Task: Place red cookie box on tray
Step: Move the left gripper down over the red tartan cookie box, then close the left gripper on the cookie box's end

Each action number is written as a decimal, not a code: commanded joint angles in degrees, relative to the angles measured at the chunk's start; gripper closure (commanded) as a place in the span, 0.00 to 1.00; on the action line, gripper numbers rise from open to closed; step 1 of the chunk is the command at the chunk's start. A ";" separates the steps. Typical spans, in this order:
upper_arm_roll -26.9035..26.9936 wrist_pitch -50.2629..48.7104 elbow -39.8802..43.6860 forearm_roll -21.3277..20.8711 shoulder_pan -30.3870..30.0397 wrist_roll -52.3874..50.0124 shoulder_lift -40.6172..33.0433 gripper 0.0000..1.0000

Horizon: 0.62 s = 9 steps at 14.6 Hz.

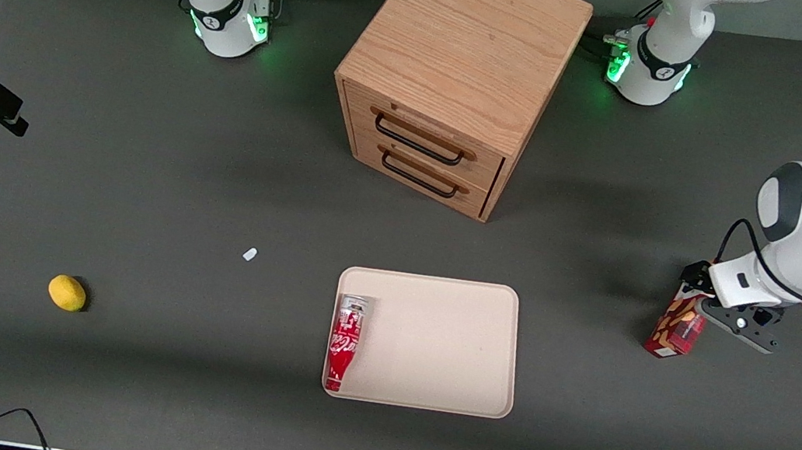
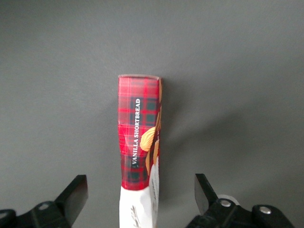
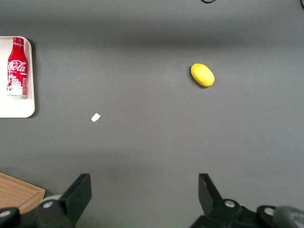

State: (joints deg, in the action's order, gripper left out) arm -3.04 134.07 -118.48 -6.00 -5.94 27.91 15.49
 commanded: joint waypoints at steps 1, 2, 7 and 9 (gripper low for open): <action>0.75 4.26 -2.46 -0.68 0.23 2.06 1.64 0.00; 1.10 5.40 -2.55 -0.68 0.40 2.06 2.60 0.00; 2.51 9.89 -2.46 0.11 1.02 2.06 6.83 0.06; 2.51 9.89 -2.37 0.11 1.11 2.15 7.27 0.31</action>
State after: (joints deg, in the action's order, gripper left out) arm -1.47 143.44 -120.72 -5.99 -5.91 29.25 22.77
